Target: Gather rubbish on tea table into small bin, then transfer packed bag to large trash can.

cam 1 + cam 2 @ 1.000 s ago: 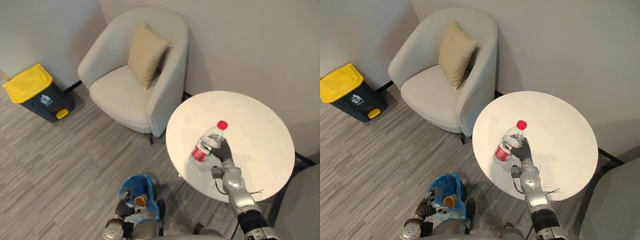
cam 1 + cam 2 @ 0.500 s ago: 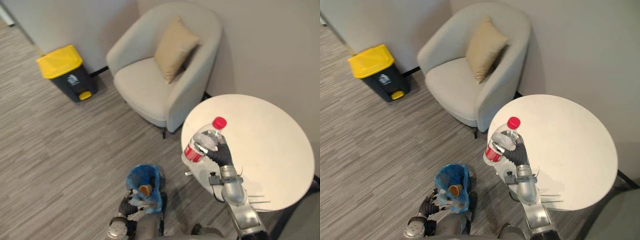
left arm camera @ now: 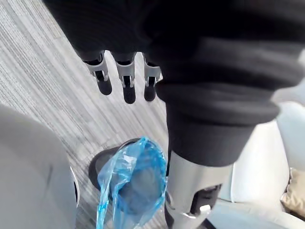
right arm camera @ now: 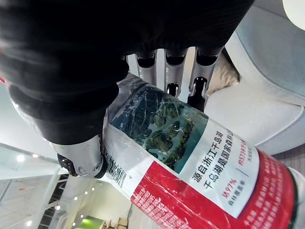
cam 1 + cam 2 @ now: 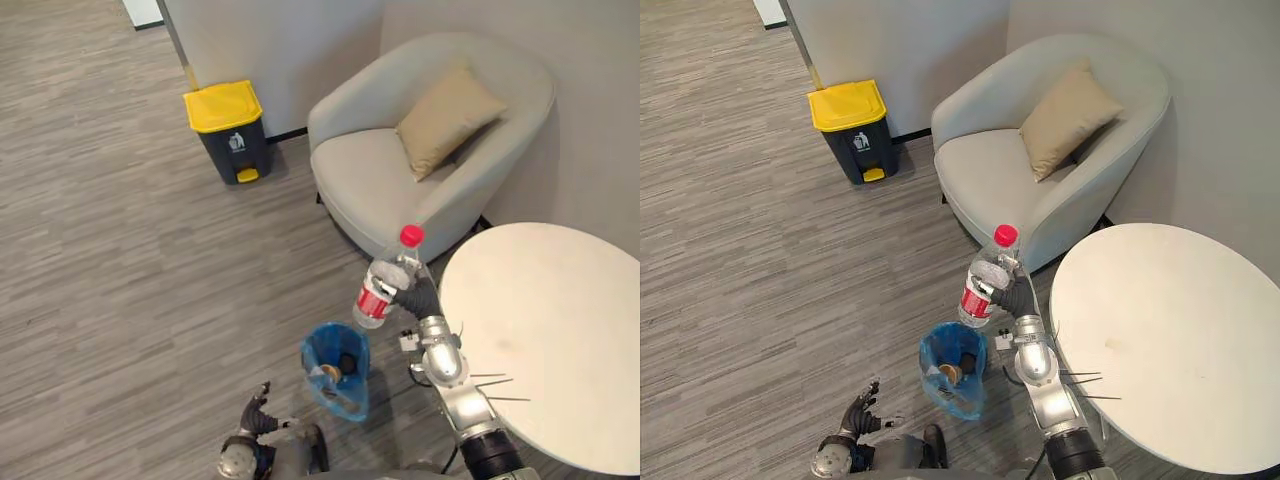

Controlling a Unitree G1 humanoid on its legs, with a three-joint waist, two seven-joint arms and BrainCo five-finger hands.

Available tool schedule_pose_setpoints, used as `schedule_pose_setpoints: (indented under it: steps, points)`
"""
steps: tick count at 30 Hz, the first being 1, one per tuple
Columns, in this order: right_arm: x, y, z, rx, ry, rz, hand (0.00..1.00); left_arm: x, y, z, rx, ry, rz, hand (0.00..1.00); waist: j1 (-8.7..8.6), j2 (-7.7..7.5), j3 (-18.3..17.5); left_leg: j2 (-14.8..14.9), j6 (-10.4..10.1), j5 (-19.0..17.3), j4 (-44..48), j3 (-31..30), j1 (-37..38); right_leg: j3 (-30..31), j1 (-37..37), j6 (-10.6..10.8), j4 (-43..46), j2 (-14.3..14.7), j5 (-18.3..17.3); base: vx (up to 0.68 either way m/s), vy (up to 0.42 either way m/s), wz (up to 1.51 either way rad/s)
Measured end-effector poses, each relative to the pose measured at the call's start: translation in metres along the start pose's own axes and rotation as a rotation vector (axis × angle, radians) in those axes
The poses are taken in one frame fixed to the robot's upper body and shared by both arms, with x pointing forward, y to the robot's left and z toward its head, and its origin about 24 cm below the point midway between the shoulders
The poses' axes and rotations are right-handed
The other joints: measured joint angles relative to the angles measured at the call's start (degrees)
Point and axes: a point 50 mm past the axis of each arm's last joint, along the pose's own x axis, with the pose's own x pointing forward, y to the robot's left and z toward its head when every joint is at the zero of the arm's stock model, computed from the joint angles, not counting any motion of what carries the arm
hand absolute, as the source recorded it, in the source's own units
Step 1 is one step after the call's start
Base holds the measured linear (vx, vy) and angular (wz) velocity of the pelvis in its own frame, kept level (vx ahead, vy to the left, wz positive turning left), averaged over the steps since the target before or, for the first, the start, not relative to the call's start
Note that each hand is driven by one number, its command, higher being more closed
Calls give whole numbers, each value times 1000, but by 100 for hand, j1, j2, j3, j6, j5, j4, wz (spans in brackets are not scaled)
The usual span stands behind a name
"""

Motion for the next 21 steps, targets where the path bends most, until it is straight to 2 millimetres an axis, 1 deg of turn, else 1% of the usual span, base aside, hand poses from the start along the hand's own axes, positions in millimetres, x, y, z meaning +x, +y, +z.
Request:
schedule_pose_setpoints:
  steps: [1, 2, 3, 4, 5, 6, 7, 8, 9, 10, 12, 13, 14, 15, 16, 17, 18, 20, 21]
  points:
    - [-1, 1, -1, -8, 1, 14, 100, 0, 2, 1, 0, -8, 6, 0, -38, 3, 70, -26, -38, 53, -59, -108, -22, 398, -229, 58, 19, 203, -130, -122, 16, 44]
    - [-2, 2, -1, -13, 2, 29, 100, 0, 3, 1, 1, -9, 9, 0, -79, 6, 91, -41, -61, 85, -76, -204, -80, 624, -418, 63, -20, 339, -139, -114, 2, 52]
    - [-4, 4, -2, -18, 3, 51, 100, 0, 5, 0, 3, -6, 13, 0, -113, -8, 97, -86, -84, 102, -68, -317, -159, 747, -548, 62, -37, 446, -139, -81, -32, 72]
    - [-7, 5, -4, -25, 8, 69, 100, 1, 9, 2, 6, -12, 22, 0, -140, -77, 144, -182, -90, 105, -10, -398, -253, 825, -683, 62, -36, 478, -138, -44, -51, 79]
    - [-10, 6, -6, -30, 14, 76, 100, 2, 10, 2, 4, -15, 27, 0, -139, -110, 169, -229, -91, 105, 75, -430, -340, 798, -725, 59, -37, 462, -137, -79, -141, 103]
    - [-13, 5, -8, -61, 17, 101, 100, 3, 11, 5, -5, -31, 35, 0, -169, -108, 264, -280, -91, 102, 352, -570, -592, 796, -802, 57, 62, 467, -115, -74, -145, 91]
    - [-14, 4, -10, -79, 16, 117, 100, 4, 12, 7, -10, -38, 38, 0, -173, -50, 323, -275, -87, 96, 466, -658, -728, 695, -854, 56, 132, 461, -162, -79, -178, 89]
    - [-13, 3, -9, -121, 3, 149, 100, 5, 13, 12, -17, -61, 46, 0, -125, 23, 390, -210, -102, 106, 578, -697, -1036, 592, -1099, 59, 213, 494, -209, -44, -110, 53]
    - [-8, 4, -7, -165, -23, 180, 100, 7, 17, 19, -28, -89, 59, 0, -57, 75, 471, -124, -195, 178, 649, -696, -1346, 507, -1410, -29, 286, 530, -155, -22, -148, 36]
    - [-4, 6, -5, -173, -35, 192, 100, 8, 19, 22, -37, -100, 67, 0, -56, 85, 557, -82, -246, 247, 684, -689, -1476, 468, -1528, -35, 343, 539, -135, -31, -163, 28]
    - [13, 4, -1, -249, -68, 213, 100, 17, 28, 41, -63, -155, 107, 0, 23, 68, 1019, 11, -192, 343, 947, -696, -1791, 397, -1828, -155, 690, 540, -220, -59, -164, 16]
    - [28, 2, 3, -306, -96, 233, 100, 22, 32, 55, -65, -193, 123, 0, 43, 87, 1262, 61, -184, 348, 1180, -706, -2072, 409, -2104, -206, 968, 539, -275, -89, -111, 5]
    - [35, 3, 6, -324, -109, 239, 100, 23, 33, 59, -67, -205, 128, 0, 42, 101, 1325, 75, -184, 349, 1276, -707, -2214, 426, -2255, -228, 1083, 535, -297, -113, -108, 5]
    - [49, 2, 9, -384, -123, 247, 100, 27, 35, 68, -85, -227, 143, 0, 55, 108, 1392, 91, -184, 349, 1463, -701, -2532, 472, -2607, -263, 1310, 511, -323, -82, -54, 1]
    - [56, 1, 10, -411, -126, 243, 100, 28, 35, 72, -98, -236, 148, 0, 59, 126, 1401, 98, -184, 348, 1553, -703, -2711, 486, -2789, -274, 1419, 502, -334, -109, -63, 0]
    - [68, 0, 14, -448, -136, 229, 100, 31, 37, 81, -118, -259, 164, 0, 66, 159, 1419, 117, -185, 346, 1735, -711, -3066, 507, -3140, -282, 1604, 481, -386, -135, -65, 2]
    - [79, -1, 21, -486, -154, 205, 100, 35, 38, 93, -142, -287, 179, 0, 85, 202, 1460, 158, -168, 321, 1945, -707, -3435, 533, -3502, -295, 1826, 473, -429, -194, -83, -2]
    - [90, -2, 34, -504, -193, 171, 100, 39, 40, 110, -184, -329, 203, 0, 158, 223, 1556, 215, -194, 214, 2267, -702, -3883, 587, -3949, -323, 2170, 466, -509, -198, -69, -4]
    - [96, -3, 45, -509, -232, 139, 100, 41, 40, 127, -230, -368, 220, 0, 221, 229, 1580, 256, -182, 118, 2580, -713, -4323, 628, -4378, -322, 2489, 445, -605, -251, -81, 5]
